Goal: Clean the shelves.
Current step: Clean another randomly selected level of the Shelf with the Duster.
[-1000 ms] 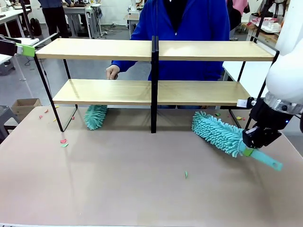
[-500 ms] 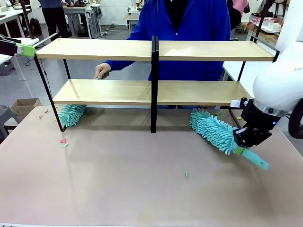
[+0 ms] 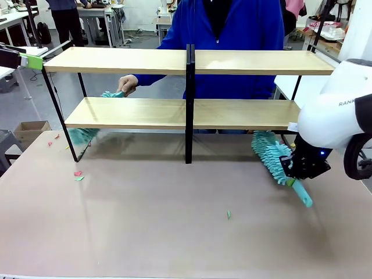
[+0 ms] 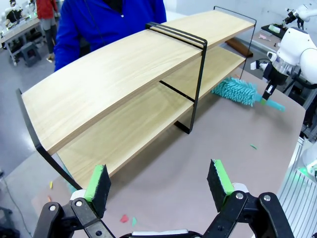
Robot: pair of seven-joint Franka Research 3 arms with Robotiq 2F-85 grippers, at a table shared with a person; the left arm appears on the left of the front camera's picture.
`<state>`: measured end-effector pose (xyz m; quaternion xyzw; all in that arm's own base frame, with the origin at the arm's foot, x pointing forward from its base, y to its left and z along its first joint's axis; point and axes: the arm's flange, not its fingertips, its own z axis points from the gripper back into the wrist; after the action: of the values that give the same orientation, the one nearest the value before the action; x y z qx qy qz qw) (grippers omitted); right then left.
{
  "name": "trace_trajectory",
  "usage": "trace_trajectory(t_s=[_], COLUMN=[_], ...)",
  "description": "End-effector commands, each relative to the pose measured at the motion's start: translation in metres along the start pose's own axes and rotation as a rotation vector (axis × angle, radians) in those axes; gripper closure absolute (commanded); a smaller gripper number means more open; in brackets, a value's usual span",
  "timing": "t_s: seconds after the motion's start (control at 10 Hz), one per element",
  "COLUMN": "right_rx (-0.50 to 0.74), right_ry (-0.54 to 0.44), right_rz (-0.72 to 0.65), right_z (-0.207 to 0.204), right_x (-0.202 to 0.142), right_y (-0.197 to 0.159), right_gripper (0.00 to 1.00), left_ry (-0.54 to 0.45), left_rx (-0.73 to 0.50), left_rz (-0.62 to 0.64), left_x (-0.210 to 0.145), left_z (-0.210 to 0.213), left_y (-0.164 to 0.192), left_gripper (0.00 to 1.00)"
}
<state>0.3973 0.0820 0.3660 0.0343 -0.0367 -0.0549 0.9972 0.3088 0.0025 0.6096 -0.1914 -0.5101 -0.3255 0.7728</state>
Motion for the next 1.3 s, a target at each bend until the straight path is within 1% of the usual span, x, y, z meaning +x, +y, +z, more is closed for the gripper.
trace_trajectory(t_s=[0.0,0.1,0.2,0.3,0.4,0.5,0.7,0.8,0.9,1.1,1.2], right_rx=[-0.095,-0.095,-0.104,-0.099,-0.044,-0.008,0.026,0.028,0.014,0.065,0.138], right_ry=[0.024,0.009,0.016,-0.034,-0.113,-0.151,-0.188,-0.2,-0.196,-0.162,-0.084], right_rz=[-0.148,-0.236,-0.384,-0.397,-0.363,-0.33,-0.249,-0.238,-0.229,-0.15,-0.055], right_z=[-0.008,-0.011,-0.012,-0.01,-0.009,-0.009,-0.008,-0.008,-0.009,-0.005,0.002], right_x=[-0.016,-0.011,-0.003,-0.002,-0.002,-0.004,-0.008,-0.009,-0.01,-0.014,-0.021], right_y=[-0.003,-0.009,-0.017,-0.015,-0.008,-0.003,0.002,0.003,0.004,0.008,0.008], right_gripper=[0.87,0.87,0.87,0.87,0.87,0.87,0.87,0.87,0.87,0.87,0.87], left_ry=[0.004,0.004,0.004,0.004,0.004,0.004,0.004,0.004,0.004,0.004,0.004], left_rx=[0.016,0.016,0.016,0.016,0.016,0.016,0.016,0.016,0.016,0.016,0.016], left_rz=[0.004,0.004,0.004,0.004,0.004,0.004,0.004,0.004,0.004,0.004,0.004], left_x=[-0.006,-0.006,-0.006,-0.006,-0.006,-0.006,-0.006,-0.006,-0.006,-0.006,-0.006], left_z=[0.0,0.0,0.0,0.0,0.0,0.0,0.0,0.0,0.0,0.0,0.0], left_y=[-0.006,-0.006,-0.006,-0.006,-0.006,-0.006,-0.006,-0.006,-0.006,-0.006,-0.006], left_gripper=[0.0,0.0,0.0,0.0,0.0,0.0,0.0,0.0,0.0,0.0,0.0])
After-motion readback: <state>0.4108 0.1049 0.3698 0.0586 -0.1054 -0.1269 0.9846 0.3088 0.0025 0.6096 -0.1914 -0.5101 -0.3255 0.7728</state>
